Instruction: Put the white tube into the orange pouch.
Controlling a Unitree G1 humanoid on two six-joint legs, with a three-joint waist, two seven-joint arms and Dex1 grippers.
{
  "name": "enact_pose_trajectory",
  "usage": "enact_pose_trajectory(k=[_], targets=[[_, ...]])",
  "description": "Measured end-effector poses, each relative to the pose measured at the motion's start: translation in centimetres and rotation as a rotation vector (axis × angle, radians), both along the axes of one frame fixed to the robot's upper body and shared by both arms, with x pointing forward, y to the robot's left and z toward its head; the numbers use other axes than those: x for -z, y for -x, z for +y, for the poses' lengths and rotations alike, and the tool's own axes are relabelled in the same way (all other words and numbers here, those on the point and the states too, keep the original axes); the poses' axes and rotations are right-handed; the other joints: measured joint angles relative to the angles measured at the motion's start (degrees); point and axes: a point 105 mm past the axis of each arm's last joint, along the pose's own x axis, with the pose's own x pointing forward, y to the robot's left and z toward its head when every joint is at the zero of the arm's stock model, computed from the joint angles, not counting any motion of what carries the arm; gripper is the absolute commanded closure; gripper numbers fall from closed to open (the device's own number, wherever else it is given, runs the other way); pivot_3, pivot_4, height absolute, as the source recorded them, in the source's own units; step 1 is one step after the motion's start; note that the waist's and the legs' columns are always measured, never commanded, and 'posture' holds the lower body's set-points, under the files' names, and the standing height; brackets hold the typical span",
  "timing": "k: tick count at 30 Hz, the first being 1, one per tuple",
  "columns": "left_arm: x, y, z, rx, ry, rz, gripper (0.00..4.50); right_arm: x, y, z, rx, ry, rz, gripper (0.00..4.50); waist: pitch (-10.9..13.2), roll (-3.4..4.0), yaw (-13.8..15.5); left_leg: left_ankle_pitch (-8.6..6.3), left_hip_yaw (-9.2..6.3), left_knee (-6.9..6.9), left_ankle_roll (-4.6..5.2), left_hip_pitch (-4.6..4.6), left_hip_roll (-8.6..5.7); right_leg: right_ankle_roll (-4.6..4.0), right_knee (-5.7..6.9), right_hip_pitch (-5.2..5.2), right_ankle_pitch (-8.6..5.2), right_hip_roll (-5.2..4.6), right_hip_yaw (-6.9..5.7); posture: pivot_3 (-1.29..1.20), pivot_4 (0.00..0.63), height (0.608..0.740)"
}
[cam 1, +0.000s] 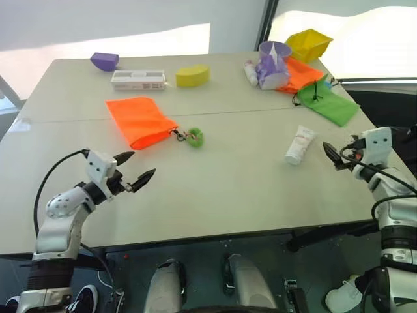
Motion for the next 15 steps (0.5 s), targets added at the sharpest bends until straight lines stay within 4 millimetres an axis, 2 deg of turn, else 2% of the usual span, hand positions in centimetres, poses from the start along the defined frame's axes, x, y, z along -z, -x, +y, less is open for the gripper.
enact_pose_trajectory(k=[3,11,15], targets=[[0.0,0.0,-0.1,0.005,0.0,-0.002,0.0,0.6,0.1,-0.2,0.018,-0.011,0.01,0.1,0.0,0.0,-0.1,0.0,0.0,-0.01,0.0,0.0,0.01,0.01,0.01,-0.02,0.0,0.04,0.03,0.0,0.15,0.74],[0.2,0.2,-0.9,0.073,0.015,0.029,0.0,-0.2,-0.1,0.3,-0.003,0.064,-0.035,0.1,0.0,0.01,-0.1,0.0,0.01,-0.01,0.0,0.0,0.01,0.02,0.0,-0.01,-0.01,0.04,0.03,0.0,0.15,0.74],[-0.3,0.0,-1.3,0.086,0.022,0.005,0.0,0.0,-0.2,0.8,-0.01,0.05,-0.036,0.1,0.0,0.01,-0.1,0.0,0.0,-0.01,0.0,0.0,0.01,0.01,0.0,-0.02,0.0,0.04,0.03,0.0,0.15,0.74]])
